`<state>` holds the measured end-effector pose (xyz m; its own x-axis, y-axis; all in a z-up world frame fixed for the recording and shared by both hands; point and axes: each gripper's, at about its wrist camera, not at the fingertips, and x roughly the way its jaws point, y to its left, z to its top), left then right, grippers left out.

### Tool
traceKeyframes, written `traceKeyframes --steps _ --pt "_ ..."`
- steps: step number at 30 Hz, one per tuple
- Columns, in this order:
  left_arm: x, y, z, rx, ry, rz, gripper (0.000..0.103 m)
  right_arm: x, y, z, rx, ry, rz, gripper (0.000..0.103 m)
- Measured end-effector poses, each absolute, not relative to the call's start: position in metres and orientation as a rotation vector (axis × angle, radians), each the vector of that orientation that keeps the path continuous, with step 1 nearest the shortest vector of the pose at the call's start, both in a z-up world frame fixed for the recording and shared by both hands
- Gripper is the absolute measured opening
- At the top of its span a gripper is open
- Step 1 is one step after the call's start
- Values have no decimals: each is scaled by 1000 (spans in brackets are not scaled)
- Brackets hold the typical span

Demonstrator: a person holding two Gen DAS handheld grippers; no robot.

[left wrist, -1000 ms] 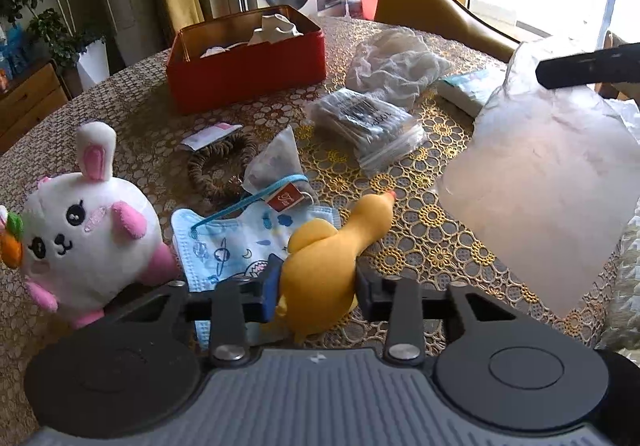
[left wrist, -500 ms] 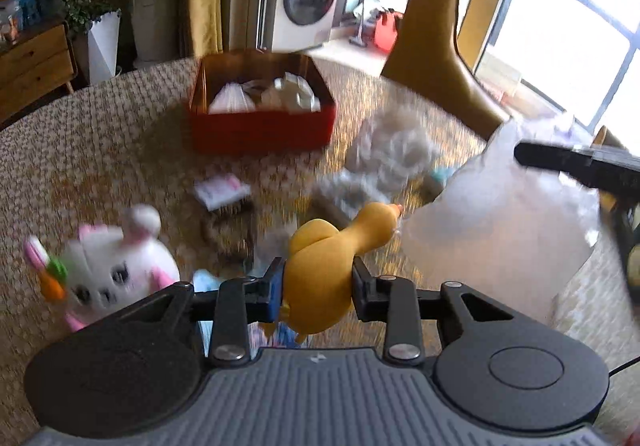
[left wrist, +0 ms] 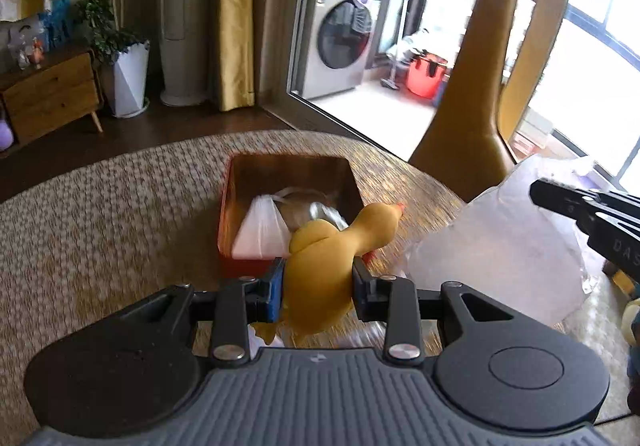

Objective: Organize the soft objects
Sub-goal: 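Carry the yellow duck and plastic bag with both tools over the red box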

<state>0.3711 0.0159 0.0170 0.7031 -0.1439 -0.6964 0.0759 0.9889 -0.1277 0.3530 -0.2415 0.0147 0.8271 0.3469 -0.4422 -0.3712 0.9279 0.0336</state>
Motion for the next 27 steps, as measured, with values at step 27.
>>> traceKeyframes --steps 27 --pt "547 45 -79 -203 909 60 33 516 -147 -87 -104 534 281 2"
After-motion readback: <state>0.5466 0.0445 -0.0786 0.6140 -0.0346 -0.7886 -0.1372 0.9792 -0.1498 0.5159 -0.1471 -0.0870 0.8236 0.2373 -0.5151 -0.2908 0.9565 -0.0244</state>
